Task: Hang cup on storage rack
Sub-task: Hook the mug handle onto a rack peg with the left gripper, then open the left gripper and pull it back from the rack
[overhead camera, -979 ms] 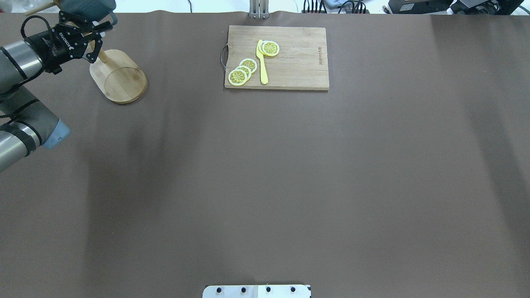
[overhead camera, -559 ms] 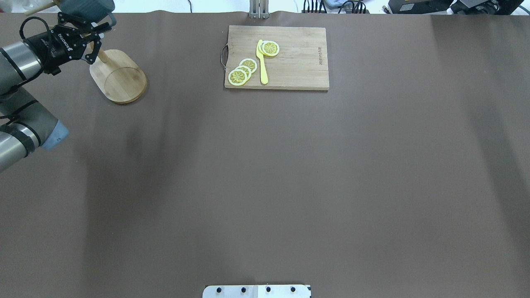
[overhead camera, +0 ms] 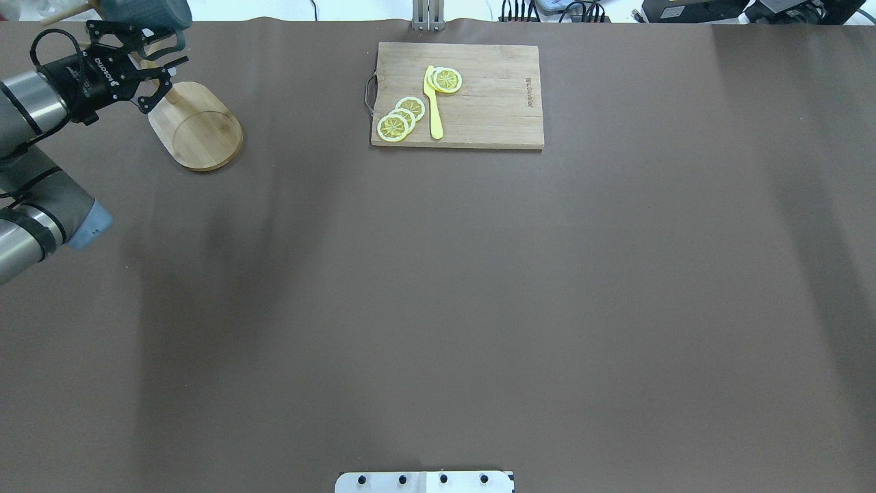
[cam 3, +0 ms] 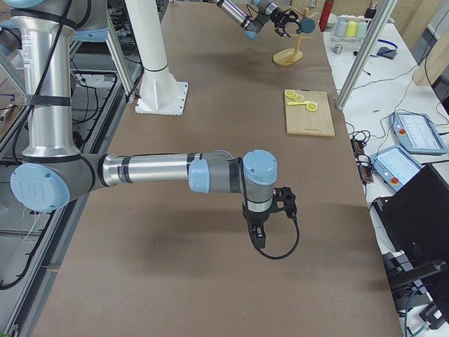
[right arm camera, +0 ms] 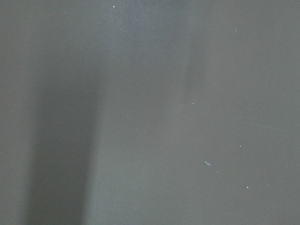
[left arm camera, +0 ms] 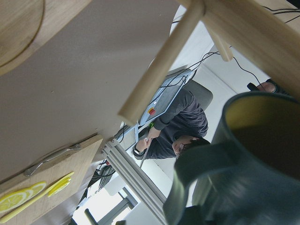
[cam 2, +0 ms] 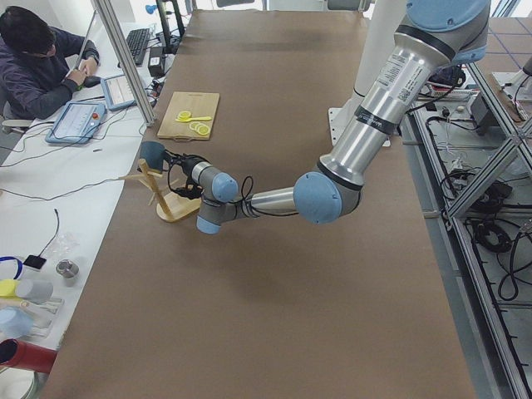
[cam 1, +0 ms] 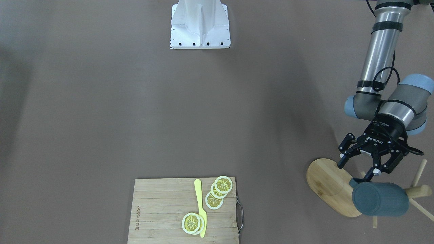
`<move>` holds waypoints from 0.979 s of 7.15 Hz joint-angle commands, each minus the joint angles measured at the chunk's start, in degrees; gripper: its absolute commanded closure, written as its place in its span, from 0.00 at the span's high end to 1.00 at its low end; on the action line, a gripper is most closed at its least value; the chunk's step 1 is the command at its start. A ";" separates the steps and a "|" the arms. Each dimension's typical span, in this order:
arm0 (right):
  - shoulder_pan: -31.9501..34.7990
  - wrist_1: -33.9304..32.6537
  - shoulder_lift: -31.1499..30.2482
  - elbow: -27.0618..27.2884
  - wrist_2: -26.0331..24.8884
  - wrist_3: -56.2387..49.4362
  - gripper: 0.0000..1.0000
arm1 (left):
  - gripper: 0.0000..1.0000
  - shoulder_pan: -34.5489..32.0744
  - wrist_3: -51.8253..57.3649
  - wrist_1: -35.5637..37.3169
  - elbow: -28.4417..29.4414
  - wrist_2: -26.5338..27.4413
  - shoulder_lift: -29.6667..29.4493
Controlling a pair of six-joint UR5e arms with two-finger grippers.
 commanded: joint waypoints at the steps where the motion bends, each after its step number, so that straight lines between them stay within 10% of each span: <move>1: 0.00 0.00 0.10 0.00 0.00 0.09 1.00 | 0.99 0.01 0.85 -1.05 -0.08 -0.08 0.65; 7: 0.00 0.00 0.19 0.00 0.00 0.09 1.00 | 0.99 0.18 17.38 -6.16 -20.97 -10.93 11.63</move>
